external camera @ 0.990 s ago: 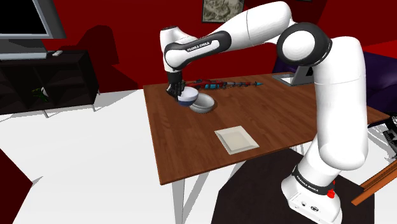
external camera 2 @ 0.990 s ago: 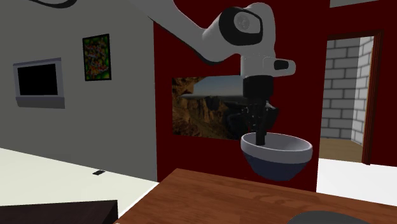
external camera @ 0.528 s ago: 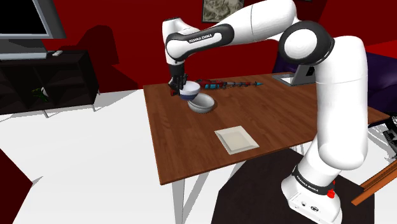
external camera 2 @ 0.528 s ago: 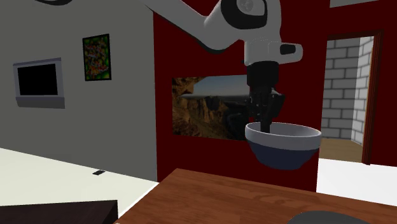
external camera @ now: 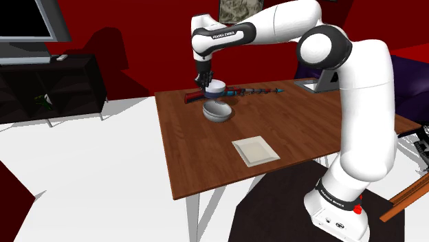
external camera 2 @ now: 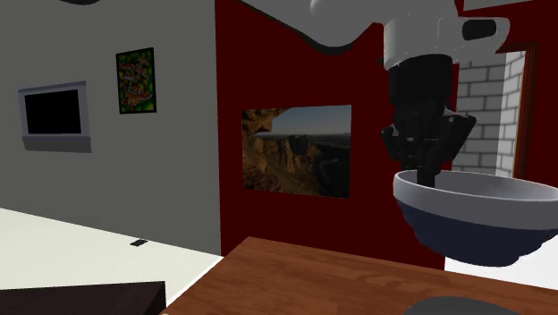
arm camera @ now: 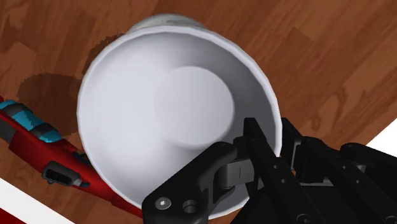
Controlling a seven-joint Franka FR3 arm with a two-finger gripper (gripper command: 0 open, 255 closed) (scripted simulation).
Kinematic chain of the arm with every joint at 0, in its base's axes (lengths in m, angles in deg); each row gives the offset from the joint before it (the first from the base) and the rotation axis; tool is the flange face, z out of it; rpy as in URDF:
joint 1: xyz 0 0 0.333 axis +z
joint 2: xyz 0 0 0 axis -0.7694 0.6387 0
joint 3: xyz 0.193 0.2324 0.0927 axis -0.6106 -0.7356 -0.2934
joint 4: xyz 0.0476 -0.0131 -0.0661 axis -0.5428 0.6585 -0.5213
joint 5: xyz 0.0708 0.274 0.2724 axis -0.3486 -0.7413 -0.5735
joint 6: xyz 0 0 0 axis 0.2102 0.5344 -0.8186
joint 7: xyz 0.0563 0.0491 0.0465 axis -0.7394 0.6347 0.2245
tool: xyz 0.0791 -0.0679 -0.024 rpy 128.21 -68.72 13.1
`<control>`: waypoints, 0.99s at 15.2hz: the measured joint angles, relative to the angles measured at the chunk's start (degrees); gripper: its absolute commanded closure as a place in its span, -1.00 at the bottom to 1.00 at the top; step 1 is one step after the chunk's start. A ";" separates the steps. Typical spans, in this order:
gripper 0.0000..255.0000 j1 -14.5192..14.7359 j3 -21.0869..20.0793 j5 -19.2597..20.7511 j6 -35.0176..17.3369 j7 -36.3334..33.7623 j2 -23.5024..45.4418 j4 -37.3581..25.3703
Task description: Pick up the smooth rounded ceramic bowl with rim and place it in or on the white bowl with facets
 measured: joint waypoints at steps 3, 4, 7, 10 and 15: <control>1.00 -2.36 0.92 -0.24 0.86 3.43 1.84 -3.09; 1.00 -2.64 1.00 -0.25 0.41 3.77 1.90 -2.73; 1.00 -2.80 1.08 -0.16 -1.21 3.82 2.60 -1.81; 1.00 -2.96 1.15 -0.05 -3.40 3.69 2.92 0.07; 1.00 -2.93 1.24 0.20 -6.52 3.21 3.99 2.15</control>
